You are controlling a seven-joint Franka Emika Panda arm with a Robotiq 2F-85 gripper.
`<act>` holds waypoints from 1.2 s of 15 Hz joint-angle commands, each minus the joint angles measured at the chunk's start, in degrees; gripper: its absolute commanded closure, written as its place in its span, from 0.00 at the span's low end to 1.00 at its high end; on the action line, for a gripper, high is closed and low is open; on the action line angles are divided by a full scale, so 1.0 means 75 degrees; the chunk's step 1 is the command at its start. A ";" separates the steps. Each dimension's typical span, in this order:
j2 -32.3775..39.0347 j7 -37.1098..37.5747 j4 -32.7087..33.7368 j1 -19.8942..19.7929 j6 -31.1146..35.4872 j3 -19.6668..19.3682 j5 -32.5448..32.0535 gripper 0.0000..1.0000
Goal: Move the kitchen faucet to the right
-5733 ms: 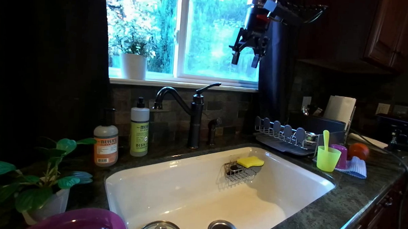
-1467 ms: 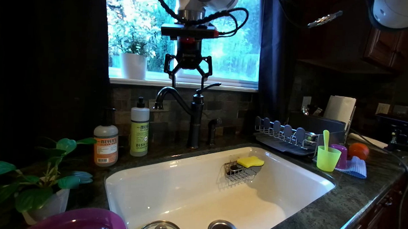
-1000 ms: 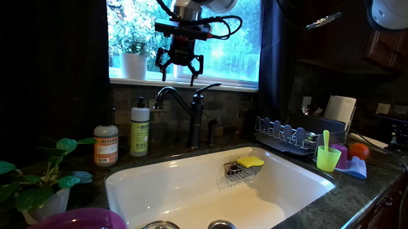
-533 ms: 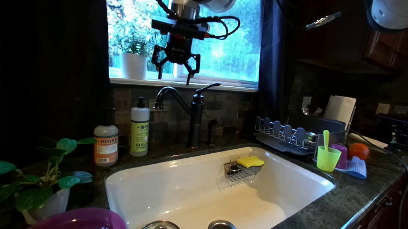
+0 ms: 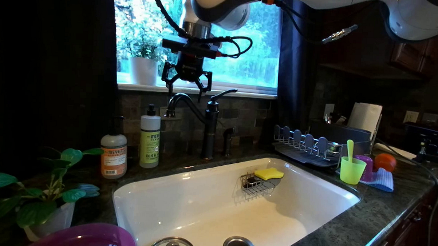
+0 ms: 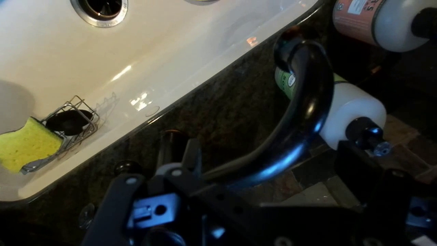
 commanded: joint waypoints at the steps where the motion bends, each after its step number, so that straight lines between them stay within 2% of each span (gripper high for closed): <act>1: -0.0030 -0.0109 -0.0035 -0.0119 -0.0208 0.0233 0.0483 0.00; 7: -0.0240 0.0178 -0.0378 -0.0199 -0.0683 0.0265 0.1203 0.00; 14: -0.0906 0.1144 -0.1289 -0.0293 -0.0791 0.0123 0.1472 0.00; 18: -0.1425 0.1464 -0.1899 -0.0363 -0.1593 0.0142 0.1641 0.00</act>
